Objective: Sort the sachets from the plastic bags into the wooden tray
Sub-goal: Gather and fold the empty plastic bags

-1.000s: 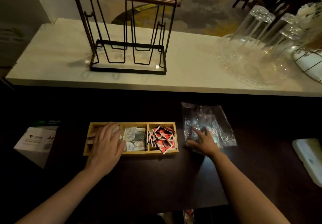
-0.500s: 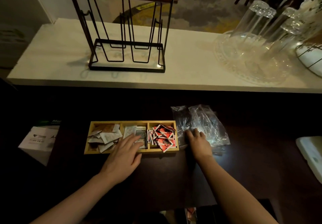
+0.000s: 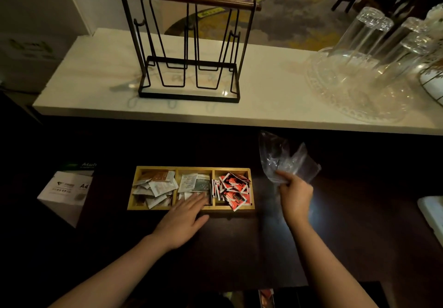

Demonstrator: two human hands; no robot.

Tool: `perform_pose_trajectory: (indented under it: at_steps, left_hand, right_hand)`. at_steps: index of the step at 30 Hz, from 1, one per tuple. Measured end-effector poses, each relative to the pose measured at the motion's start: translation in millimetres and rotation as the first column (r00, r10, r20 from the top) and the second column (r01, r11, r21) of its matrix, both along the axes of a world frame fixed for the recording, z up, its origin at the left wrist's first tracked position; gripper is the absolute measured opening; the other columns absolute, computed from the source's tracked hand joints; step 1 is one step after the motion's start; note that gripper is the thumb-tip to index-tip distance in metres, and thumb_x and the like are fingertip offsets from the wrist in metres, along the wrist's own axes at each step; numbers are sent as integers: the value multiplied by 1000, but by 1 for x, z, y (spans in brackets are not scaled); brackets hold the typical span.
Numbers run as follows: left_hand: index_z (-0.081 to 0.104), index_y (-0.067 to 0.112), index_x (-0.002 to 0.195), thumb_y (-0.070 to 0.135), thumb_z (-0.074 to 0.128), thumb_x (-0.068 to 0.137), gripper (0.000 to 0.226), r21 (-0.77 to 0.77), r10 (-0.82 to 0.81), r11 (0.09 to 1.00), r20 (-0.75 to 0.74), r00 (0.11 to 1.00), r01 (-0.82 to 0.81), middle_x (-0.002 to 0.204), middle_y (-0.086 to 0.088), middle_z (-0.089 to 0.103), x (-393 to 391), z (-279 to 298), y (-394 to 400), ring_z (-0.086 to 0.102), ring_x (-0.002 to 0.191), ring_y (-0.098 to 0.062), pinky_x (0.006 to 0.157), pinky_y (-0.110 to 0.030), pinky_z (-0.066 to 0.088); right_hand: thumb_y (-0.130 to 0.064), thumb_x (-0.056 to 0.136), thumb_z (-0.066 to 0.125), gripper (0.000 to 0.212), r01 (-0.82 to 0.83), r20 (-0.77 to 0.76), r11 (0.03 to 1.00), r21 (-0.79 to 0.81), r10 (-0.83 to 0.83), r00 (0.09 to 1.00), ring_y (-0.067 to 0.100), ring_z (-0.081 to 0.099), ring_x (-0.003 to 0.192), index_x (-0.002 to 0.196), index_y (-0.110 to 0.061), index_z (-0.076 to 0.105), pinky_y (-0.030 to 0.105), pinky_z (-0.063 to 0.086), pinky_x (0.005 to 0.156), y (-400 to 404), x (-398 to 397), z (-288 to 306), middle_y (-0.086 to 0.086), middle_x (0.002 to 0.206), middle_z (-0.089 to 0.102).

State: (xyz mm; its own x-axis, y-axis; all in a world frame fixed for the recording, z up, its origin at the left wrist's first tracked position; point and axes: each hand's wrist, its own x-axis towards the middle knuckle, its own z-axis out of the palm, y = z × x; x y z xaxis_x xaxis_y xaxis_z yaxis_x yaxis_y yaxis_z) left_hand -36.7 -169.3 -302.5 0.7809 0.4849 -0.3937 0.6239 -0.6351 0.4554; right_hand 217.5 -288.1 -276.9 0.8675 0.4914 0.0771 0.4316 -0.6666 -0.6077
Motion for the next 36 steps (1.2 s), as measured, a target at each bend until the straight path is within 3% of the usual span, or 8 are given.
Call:
perform_pose_trajectory:
  at_steps: [2, 6, 10, 17, 24, 29, 32, 36]
  left_hand:
    - [21, 32, 148, 65, 26, 87, 70, -307, 313, 915, 129, 941, -263, 158, 6, 20, 8, 18, -4, 18, 145, -14, 115, -34, 16]
    - [50, 31, 130, 64, 32, 87, 57, -961, 752, 205, 35, 658, -184, 134, -4, 58, 23, 68, -5, 53, 124, -25, 106, -49, 38]
    - [66, 11, 116, 57, 43, 90, 57, -982, 787, -89, -171, 593, -166, 112, -15, 70, 24, 80, 6, 65, 103, -28, 101, -45, 44]
    - [72, 5, 86, 30, 57, 79, 30, -882, 759, -408, -471, 449, -235, 84, -15, 69, -6, 60, 16, 67, 77, -29, 74, -38, 53]
    - [58, 13, 123, 43, 44, 93, 44, -968, 892, -190, -239, 384, -163, 120, -17, 65, -19, 48, 18, 67, 101, -30, 88, -48, 51]
    - [58, 10, 122, 37, 55, 88, 43, -987, 909, 5, -63, 412, -163, 119, -12, 66, -19, 54, 9, 60, 115, -30, 84, -39, 51]
    - [63, 16, 103, 23, 57, 89, 17, -956, 937, 110, 8, 349, -274, 109, -10, 68, -17, 60, 8, 64, 100, -26, 78, -38, 50]
    - [58, 19, 122, 40, 72, 72, 56, -898, 869, 289, 100, 484, -332, 122, -7, 65, -22, 65, 9, 58, 116, -26, 102, -51, 41]
  right_hand:
    - [9, 69, 58, 49, -141, 24, 987, 73, 139, 990, 21, 70, 83, 103, -21, 75, 18, 47, 74, 4, -27, 17, 6, 96, 76]
    - [-10, 66, 75, 40, -494, 111, 869, -8, 492, 864, 12, 70, 88, 101, -29, 71, 22, 56, 73, 10, -92, 25, -9, 104, 74]
    - [-17, 70, 68, 47, -683, 224, 724, -95, 684, 694, 13, 62, 94, 116, -25, 60, 24, 54, 74, 14, -140, 34, -7, 110, 68]
    - [-8, 80, 57, 72, -838, -11, 544, 39, 839, 544, 11, 34, 132, 145, -21, 29, 27, 34, 110, 21, -158, 46, -2, 146, 36]
    - [-50, 87, 55, 75, -827, -286, 560, 49, 801, 526, 12, 21, 143, 149, -35, 13, 33, 24, 117, 28, -162, 55, -9, 160, 6]
    - [-31, 96, 49, 47, -812, -296, 576, 97, 795, 529, -7, 57, 92, 141, -27, 38, 17, 45, 95, 35, -164, 62, -11, 150, 31]
    - [-14, 92, 55, 26, -757, -141, 634, 159, 773, 618, -5, 57, 85, 117, -19, 62, 12, 48, 82, 39, -156, 72, -6, 119, 61]
    - [-22, 80, 67, 36, -487, 259, 855, 179, 437, 861, 12, 49, 105, 114, -17, 57, 26, 44, 89, 51, -123, 81, 0, 117, 55]
